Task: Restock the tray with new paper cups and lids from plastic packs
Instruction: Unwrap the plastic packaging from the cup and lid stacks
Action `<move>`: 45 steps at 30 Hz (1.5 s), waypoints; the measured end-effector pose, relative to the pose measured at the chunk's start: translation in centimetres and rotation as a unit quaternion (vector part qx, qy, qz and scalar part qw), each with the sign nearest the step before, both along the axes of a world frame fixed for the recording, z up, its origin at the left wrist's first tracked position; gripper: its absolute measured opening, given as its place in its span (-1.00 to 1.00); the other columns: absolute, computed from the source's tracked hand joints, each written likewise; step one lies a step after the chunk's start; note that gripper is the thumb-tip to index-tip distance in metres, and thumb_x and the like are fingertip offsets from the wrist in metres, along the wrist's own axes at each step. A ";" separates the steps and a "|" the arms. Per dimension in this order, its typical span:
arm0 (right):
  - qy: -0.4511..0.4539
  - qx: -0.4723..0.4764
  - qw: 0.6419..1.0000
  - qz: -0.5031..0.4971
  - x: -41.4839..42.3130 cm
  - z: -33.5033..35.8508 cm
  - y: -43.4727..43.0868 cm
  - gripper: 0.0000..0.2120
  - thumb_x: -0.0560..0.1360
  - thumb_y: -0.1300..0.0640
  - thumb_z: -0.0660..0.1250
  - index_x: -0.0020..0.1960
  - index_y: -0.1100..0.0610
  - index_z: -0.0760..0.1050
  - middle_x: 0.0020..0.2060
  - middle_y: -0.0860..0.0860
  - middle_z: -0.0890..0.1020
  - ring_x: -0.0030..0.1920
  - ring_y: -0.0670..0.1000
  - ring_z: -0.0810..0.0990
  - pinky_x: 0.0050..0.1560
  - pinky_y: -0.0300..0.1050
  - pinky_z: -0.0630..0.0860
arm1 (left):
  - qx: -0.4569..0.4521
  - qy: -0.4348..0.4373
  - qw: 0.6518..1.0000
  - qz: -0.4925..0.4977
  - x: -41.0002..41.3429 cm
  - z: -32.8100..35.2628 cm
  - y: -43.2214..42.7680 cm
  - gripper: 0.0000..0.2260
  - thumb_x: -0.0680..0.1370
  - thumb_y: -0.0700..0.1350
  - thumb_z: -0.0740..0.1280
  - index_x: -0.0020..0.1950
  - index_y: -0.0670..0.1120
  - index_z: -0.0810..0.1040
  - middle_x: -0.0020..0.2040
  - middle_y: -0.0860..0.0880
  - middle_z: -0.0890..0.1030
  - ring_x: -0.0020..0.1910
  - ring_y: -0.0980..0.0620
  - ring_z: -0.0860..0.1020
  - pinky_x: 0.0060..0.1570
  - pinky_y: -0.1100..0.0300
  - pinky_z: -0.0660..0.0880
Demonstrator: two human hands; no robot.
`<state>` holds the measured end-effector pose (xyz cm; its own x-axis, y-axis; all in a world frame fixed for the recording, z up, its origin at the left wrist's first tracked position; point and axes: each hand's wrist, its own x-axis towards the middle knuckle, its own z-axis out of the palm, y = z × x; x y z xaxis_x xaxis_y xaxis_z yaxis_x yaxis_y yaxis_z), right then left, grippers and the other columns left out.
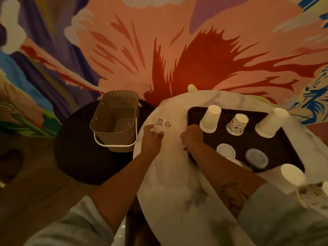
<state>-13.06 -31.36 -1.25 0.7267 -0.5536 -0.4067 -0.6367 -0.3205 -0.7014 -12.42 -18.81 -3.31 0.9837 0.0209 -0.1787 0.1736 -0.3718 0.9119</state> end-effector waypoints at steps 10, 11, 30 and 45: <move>0.014 -0.099 0.994 -0.043 1.0 -1.9 0.6 -0.55 0.50 0.23 0.26 0.36 0.22 0.27 0.32 0.20 0.34 0.33 0.23 0.33 0.28 0.09 0.37 | 0.118 0.030 0.991 -0.054 0.9 -3.3 0.1 -0.49 0.52 -0.07 0.35 0.41 -0.16 0.27 0.40 -0.19 0.32 0.38 -0.14 0.31 0.33 0.08 0.25; -0.023 -0.122 0.991 -0.041 1.4 -1.3 0.6 -0.57 0.49 0.24 0.24 0.35 0.20 0.29 0.31 0.18 0.35 0.32 0.22 0.32 0.26 0.08 0.37 | 0.166 0.007 0.985 -0.045 1.0 -2.7 0.1 -0.48 0.52 -0.05 0.33 0.42 -0.14 0.25 0.44 -0.19 0.27 0.42 -0.15 0.26 0.37 0.03 0.21; 0.133 -0.283 0.866 0.390 7.9 -10.7 0.6 -0.47 0.58 -0.21 -0.09 0.47 -0.25 -0.25 0.49 0.13 -0.34 0.47 0.26 -0.37 0.44 0.24 -0.28 | 0.438 -0.007 0.826 -0.355 -1.6 -9.2 -0.5 0.19 0.27 0.49 0.20 0.47 -0.24 -0.39 0.49 -0.21 -0.38 0.48 -0.18 -0.37 0.48 -0.08 -0.30; 0.213 -0.261 0.801 0.494 11.6 -2.1 -1.2 -0.43 0.61 -0.02 0.11 0.53 0.00 -0.05 0.53 0.11 0.02 0.51 0.16 0.03 0.46 0.03 0.02 | 0.416 -0.043 0.823 -0.385 -5.0 -9.6 0.7 0.18 0.22 0.56 0.12 0.35 -0.17 -0.51 0.40 -0.11 -0.52 0.39 -0.08 -0.51 0.35 0.02 -0.48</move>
<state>-1.42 -32.55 -3.39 0.7719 0.0310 -0.6350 -0.0371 -0.9949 -0.0936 -17.38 -18.08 -12.90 0.7715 -0.5337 -0.3464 -0.4571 -0.8436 0.2818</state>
